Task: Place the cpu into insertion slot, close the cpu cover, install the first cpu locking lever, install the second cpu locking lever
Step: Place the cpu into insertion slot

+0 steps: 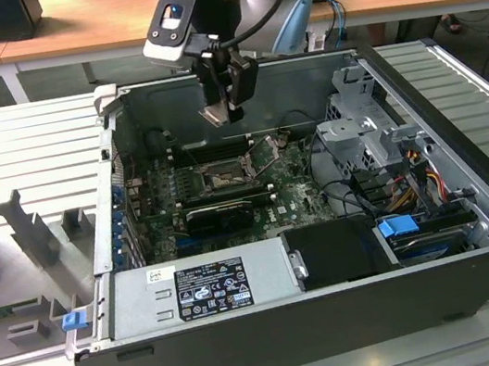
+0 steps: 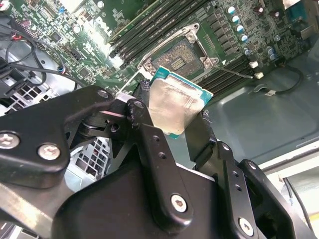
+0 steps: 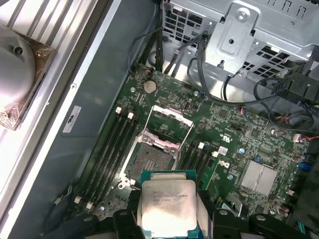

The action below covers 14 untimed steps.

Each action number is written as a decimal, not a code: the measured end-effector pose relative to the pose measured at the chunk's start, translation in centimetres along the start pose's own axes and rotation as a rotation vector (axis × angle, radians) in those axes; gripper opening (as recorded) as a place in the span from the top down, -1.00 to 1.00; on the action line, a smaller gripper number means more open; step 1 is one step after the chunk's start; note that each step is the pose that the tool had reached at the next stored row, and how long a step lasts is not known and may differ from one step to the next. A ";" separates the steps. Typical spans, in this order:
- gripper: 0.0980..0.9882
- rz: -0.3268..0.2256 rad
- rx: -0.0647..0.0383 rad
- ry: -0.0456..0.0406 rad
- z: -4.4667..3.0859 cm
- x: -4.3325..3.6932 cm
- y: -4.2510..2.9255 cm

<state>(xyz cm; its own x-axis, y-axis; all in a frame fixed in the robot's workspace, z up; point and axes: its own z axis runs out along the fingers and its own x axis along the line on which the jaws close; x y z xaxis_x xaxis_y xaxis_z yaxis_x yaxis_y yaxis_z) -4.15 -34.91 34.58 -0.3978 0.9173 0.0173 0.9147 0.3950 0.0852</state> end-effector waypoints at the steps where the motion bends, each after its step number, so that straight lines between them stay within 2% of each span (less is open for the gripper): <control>1: 0.03 0.006 0.000 -0.0005 0.02 0.00 0.00; 5: 0.03 0.035 -0.001 -0.0029 0.11 0.02 -0.06; 9: 0.03 0.043 -0.001 -0.0038 0.17 0.18 -0.44; 14: 0.03 0.049 -0.001 -0.0043 0.22 0.22 -0.54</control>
<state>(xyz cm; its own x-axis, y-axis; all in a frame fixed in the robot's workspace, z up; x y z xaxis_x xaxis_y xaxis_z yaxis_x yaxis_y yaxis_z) -4.72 -34.92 34.33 -0.3525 0.9357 0.0171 0.9329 0.3499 0.0850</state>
